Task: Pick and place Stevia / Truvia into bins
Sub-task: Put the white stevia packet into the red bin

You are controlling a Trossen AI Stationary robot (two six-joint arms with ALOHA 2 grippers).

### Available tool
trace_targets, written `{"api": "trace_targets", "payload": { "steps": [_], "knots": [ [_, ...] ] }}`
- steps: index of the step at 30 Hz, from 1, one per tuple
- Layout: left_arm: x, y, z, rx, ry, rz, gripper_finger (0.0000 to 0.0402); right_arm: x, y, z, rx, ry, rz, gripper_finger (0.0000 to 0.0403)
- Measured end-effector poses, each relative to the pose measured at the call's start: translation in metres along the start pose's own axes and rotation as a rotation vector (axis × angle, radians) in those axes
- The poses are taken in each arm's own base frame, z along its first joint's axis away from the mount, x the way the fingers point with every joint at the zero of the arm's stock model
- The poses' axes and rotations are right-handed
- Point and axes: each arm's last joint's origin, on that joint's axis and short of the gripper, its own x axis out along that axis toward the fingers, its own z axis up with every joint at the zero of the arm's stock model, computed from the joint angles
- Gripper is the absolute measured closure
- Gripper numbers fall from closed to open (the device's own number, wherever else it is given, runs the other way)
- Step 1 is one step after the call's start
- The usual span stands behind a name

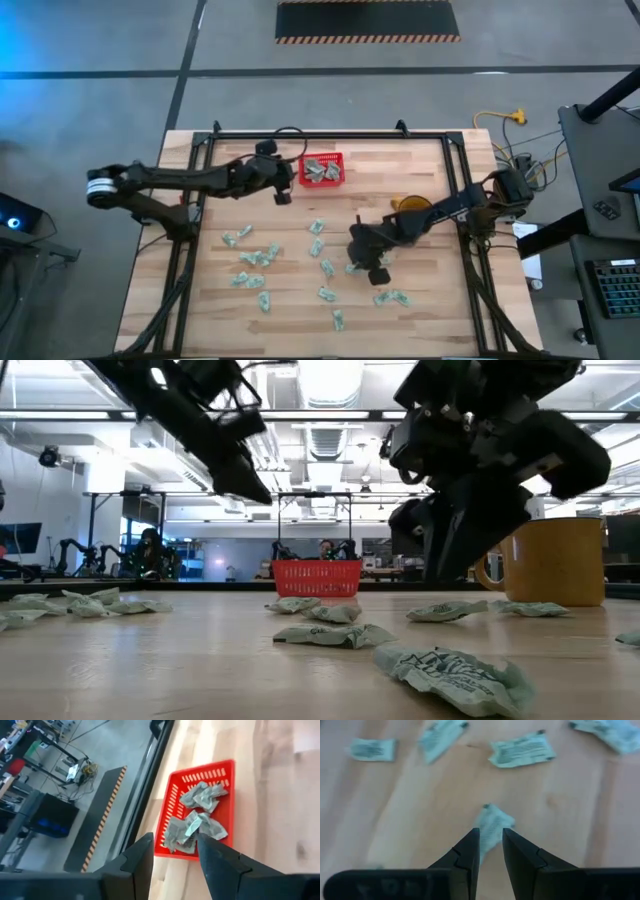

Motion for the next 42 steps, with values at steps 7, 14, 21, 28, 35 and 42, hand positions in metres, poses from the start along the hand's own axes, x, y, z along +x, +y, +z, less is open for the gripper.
{"api": "trace_targets", "payload": {
  "steps": [7,14,21,28,35,42],
  "knots": [
    [-0.019,0.000,-0.013,-0.029,-0.026,-0.002,0.0265,0.001,0.003,-0.002,0.020,0.007,-0.057,0.0326],
    [-0.027,-0.002,-0.027,-0.029,-0.027,-0.002,0.0265,0.004,0.006,-0.004,0.043,0.010,-0.050,0.0325],
    [-0.029,-0.001,-0.027,-0.034,-0.035,0.001,0.0265,0.007,0.011,-0.005,0.055,0.016,-0.042,0.0325],
    [-0.029,-0.001,-0.027,-0.036,-0.035,0.001,0.0265,0.014,0.010,-0.009,0.099,0.042,-0.047,0.0325],
    [-0.029,-0.001,-0.027,-0.035,-0.032,0.000,0.0265,0.022,0.009,-0.013,0.111,0.067,-0.046,0.0309],
    [-0.029,-0.001,-0.027,-0.034,-0.031,-0.001,0.0265,0.022,0.009,-0.012,0.105,0.069,-0.044,0.0300]
  ]
}}
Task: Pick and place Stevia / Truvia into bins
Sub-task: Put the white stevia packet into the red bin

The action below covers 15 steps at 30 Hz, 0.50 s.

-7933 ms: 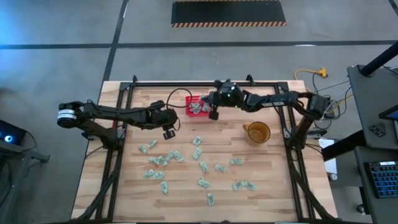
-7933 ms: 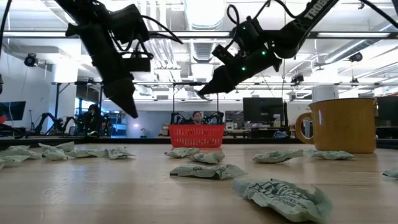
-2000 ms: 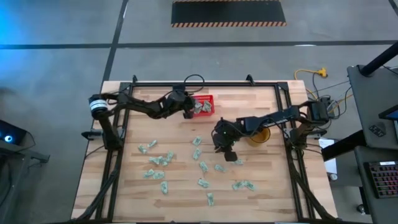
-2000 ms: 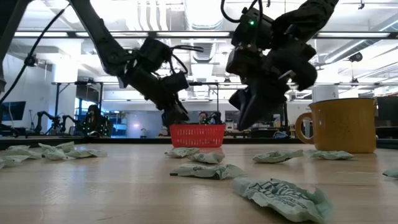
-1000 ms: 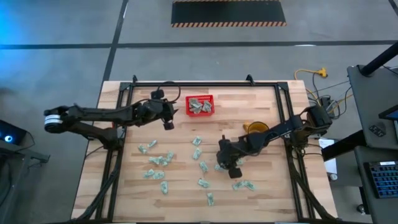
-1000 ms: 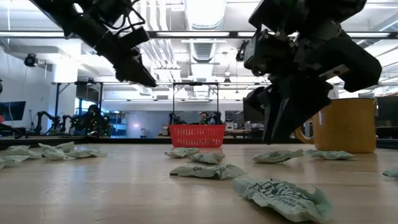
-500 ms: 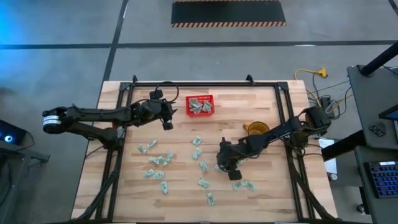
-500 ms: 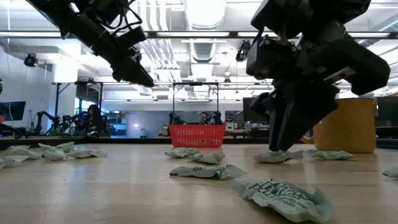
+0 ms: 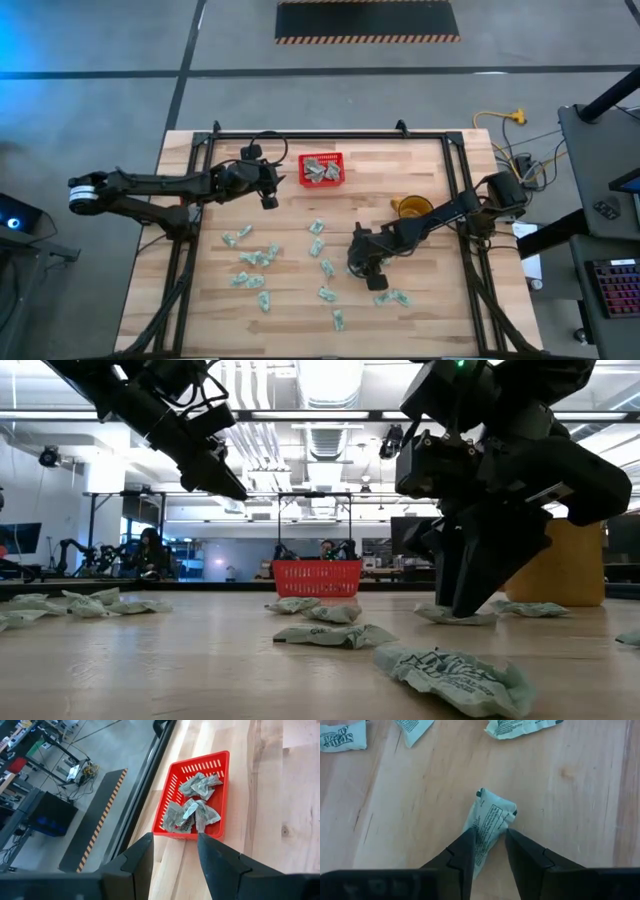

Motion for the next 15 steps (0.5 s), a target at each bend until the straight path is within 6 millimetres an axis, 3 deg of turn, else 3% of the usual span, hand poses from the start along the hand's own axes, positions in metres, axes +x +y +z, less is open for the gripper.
{"api": "trace_targets", "payload": {
  "steps": [11,15],
  "knots": [
    [0.0000,0.0000,0.0000,0.000,0.000,0.000,0.0265,0.0003,-0.0006,0.0002,-0.063,-0.001,-0.009,0.0384],
    [0.0001,0.0000,0.0000,0.000,0.000,0.000,0.0265,-0.0014,-0.0003,0.0011,-0.083,-0.008,-0.013,0.0393]
  ]
}}
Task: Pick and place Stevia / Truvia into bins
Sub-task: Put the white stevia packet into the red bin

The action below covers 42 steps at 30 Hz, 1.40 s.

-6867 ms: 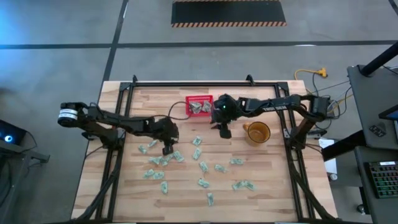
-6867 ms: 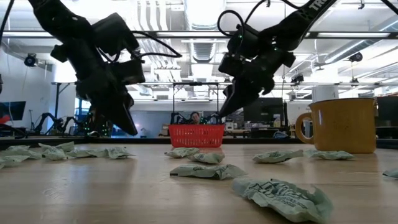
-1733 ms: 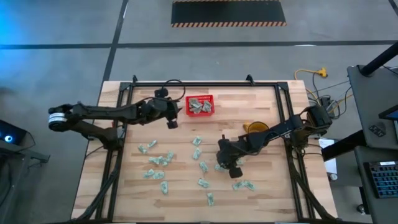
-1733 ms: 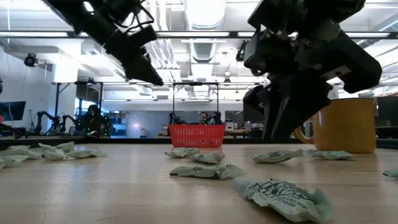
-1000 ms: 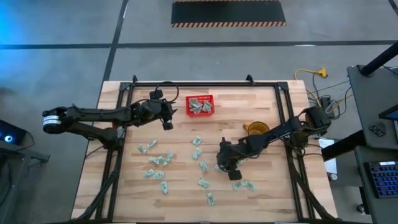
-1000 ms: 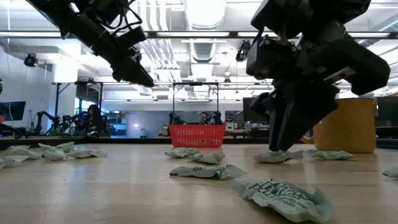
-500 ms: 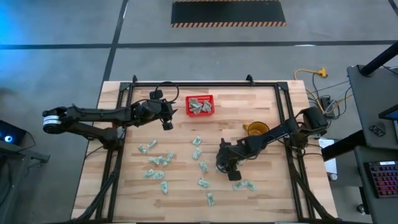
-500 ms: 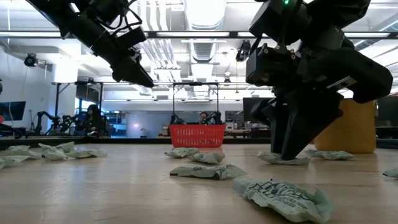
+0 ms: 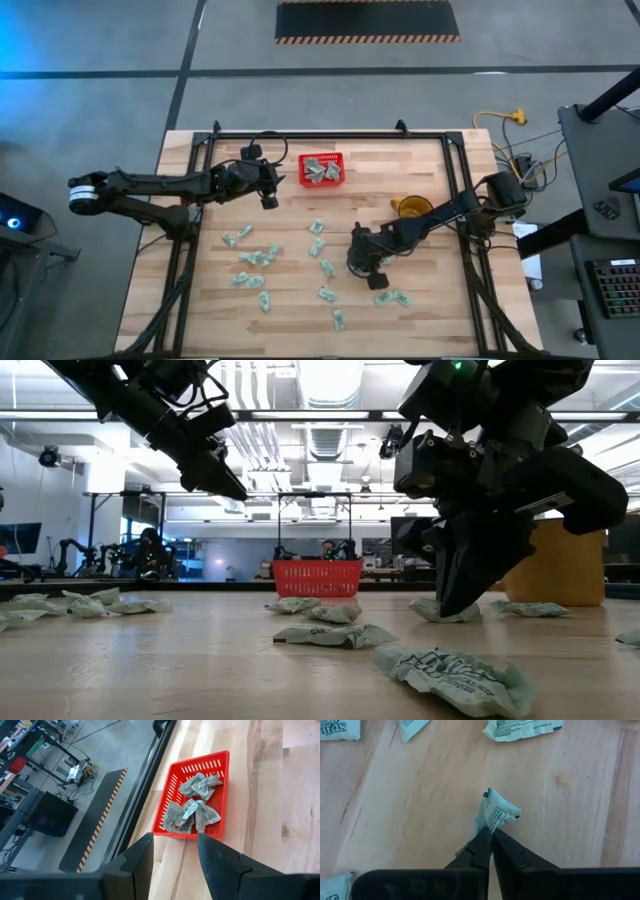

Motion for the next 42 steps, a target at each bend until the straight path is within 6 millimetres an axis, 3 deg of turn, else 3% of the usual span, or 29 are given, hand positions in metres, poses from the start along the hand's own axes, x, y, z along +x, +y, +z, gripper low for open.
{"api": "trace_targets", "payload": {
  "steps": [11,20,26,33,42],
  "knots": [
    [0.000,0.000,0.000,-0.026,-0.003,0.000,0.0265,-0.018,-0.001,0.008,-0.135,-0.062,-0.125,0.0394],
    [-0.001,-0.003,0.000,-0.121,-0.001,-0.015,0.0265,-0.033,-0.025,0.034,-0.288,-0.110,-0.585,0.0394],
    [-0.003,-0.011,0.000,-0.192,0.004,-0.100,0.0265,-0.049,-0.061,0.052,-0.270,-0.176,-0.711,0.0394],
    [-0.009,-0.024,0.002,-0.265,0.008,-0.196,0.0265,-0.071,-0.120,0.054,-0.139,-0.197,-0.807,0.0394],
    [-0.013,-0.033,0.001,-0.266,0.003,-0.234,0.0265,-0.102,-0.193,0.037,0.055,-0.355,-0.662,0.0394]
  ]
}}
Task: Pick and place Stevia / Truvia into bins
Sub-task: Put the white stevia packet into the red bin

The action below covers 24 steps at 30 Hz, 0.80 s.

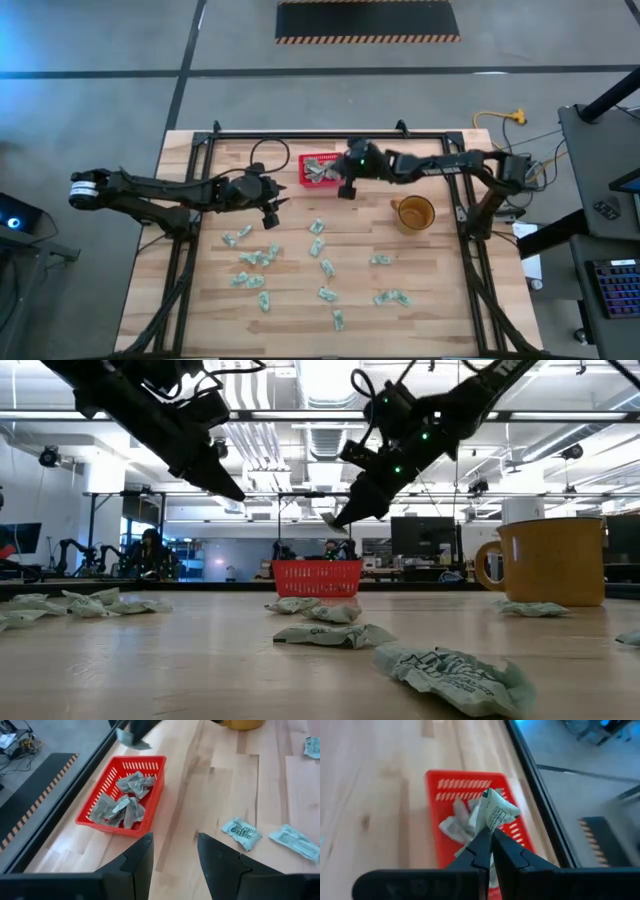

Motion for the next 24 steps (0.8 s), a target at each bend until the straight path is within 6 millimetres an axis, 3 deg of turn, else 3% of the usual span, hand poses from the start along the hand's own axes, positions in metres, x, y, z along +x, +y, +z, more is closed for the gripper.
{"api": "trace_targets", "payload": {
  "steps": [4,8,17,24],
  "knots": [
    [0.000,0.000,0.001,0.011,-0.018,0.003,0.0265,0.001,-0.018,-0.005,0.099,-0.011,0.001,0.0394],
    [0.000,0.000,0.001,0.021,-0.017,0.003,0.0265,0.002,-0.024,-0.007,0.135,-0.012,-0.012,0.0394],
    [0.000,0.000,0.001,0.030,-0.019,0.004,0.0265,0.004,-0.025,-0.003,0.145,-0.068,-0.021,0.0394],
    [0.000,0.000,0.001,0.029,-0.021,0.004,0.0265,0.028,-0.018,-0.017,0.128,-0.044,0.004,0.0394]
  ]
}}
